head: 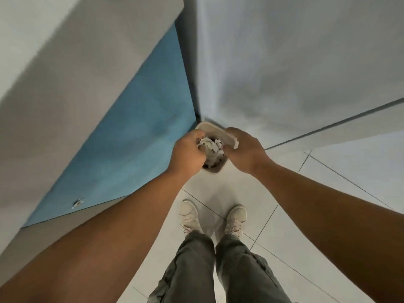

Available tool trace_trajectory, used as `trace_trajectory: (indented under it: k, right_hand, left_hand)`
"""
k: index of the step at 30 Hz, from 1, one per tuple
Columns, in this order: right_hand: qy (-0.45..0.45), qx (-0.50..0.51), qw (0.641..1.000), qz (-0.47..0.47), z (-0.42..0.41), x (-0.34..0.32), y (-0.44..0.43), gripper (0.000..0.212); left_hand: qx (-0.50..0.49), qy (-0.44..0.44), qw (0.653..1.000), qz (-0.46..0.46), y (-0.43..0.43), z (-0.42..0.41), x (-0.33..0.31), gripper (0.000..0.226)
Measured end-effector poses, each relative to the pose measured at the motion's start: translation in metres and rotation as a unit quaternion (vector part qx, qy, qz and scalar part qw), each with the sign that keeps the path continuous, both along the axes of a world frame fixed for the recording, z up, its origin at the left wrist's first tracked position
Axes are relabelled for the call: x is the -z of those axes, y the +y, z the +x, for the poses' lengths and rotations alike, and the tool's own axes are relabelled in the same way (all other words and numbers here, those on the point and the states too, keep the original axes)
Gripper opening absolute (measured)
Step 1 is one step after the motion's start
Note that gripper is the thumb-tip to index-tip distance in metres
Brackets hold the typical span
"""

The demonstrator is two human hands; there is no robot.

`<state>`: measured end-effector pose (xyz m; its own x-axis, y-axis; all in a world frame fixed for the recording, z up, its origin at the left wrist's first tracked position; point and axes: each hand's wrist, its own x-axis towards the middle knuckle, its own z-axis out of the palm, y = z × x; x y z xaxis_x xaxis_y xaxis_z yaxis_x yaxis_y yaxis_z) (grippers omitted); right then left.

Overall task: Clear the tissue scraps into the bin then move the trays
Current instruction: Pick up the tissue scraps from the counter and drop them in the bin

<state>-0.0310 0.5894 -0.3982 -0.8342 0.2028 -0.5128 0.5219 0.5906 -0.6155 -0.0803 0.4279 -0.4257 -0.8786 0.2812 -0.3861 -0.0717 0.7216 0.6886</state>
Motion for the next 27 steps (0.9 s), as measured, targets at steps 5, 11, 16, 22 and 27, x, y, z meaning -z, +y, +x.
trace_trajectory:
  k: [5, 11, 16, 22, 27]
  right_hand:
    - [0.070, -0.078, 0.994, 0.032, 0.001, -0.123, -0.001, 0.042]
    - [0.192, -0.122, 0.973, 0.035, -0.008, -0.231, -0.004, 0.044]
    - [0.267, -0.170, 0.948, 0.024, -0.023, -0.284, -0.026, 0.041]
    - [0.294, -0.246, 0.924, 0.006, -0.042, -0.320, -0.075, 0.036]
    - [0.286, -0.303, 0.909, 0.019, -0.063, -0.330, -0.127, 0.037]
  left_hand:
    - [0.037, 0.076, 0.996, -0.016, 0.003, 0.011, -0.118, 0.037]
    - [0.004, 0.195, 0.981, 0.010, -0.012, 0.020, -0.242, 0.042]
    - [-0.095, 0.263, 0.958, 0.068, -0.041, 0.019, -0.313, 0.038]
    - [-0.148, 0.292, 0.945, 0.029, -0.100, 0.020, -0.365, 0.036]
    - [-0.175, 0.290, 0.940, -0.028, -0.166, 0.010, -0.376, 0.034]
